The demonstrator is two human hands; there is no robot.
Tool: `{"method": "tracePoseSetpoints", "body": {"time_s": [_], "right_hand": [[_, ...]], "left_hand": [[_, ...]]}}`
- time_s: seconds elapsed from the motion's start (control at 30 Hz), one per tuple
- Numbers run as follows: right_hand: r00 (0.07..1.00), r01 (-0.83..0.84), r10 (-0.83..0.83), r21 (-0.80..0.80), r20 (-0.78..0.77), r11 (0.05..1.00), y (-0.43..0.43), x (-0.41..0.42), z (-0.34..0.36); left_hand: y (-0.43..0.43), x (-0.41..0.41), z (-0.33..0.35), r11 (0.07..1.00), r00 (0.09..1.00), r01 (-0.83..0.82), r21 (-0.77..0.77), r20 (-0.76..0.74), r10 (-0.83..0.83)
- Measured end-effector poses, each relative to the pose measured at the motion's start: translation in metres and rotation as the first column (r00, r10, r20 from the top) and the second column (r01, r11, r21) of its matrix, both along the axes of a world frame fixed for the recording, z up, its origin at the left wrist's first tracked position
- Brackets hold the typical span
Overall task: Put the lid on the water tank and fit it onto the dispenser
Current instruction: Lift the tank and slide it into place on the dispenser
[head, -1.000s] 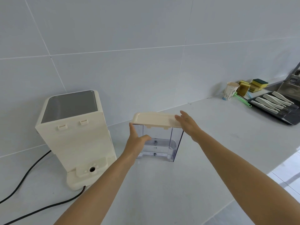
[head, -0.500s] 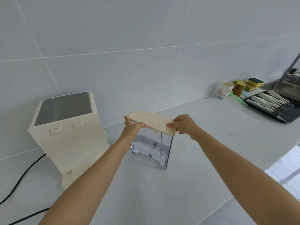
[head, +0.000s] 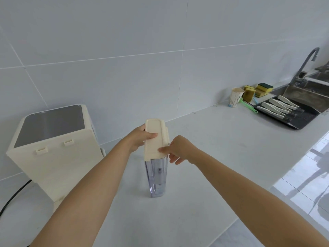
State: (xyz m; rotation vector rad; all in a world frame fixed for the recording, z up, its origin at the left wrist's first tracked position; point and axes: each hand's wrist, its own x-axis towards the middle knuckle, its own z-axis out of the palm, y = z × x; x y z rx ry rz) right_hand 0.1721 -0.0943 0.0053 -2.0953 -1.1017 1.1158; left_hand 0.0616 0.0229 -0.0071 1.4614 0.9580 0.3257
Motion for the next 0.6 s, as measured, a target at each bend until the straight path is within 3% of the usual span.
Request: {"method": "tracePoseSetpoints", "body": {"time_s": [0.37,0.5,0.6], "right_hand": [[0.999,-0.049,0.049,0.043,0.015,0.998,0.004,-0.021,-0.001],[0.985,-0.145,0.145,-0.008,0.096,0.989,0.001,-0.013,0.005],[0.973,-0.098,0.097,-0.003,0.208,0.995,0.004,0.009,0.012]], "left_hand": [[0.000,0.004,0.017,0.986,0.974,0.161,0.045,-0.172,-0.151],[-0.002,-0.003,0.015,0.973,0.962,0.160,0.165,-0.245,-0.117],[-0.010,-0.011,0.011,0.960,0.967,0.123,0.253,-0.250,-0.058]]}}
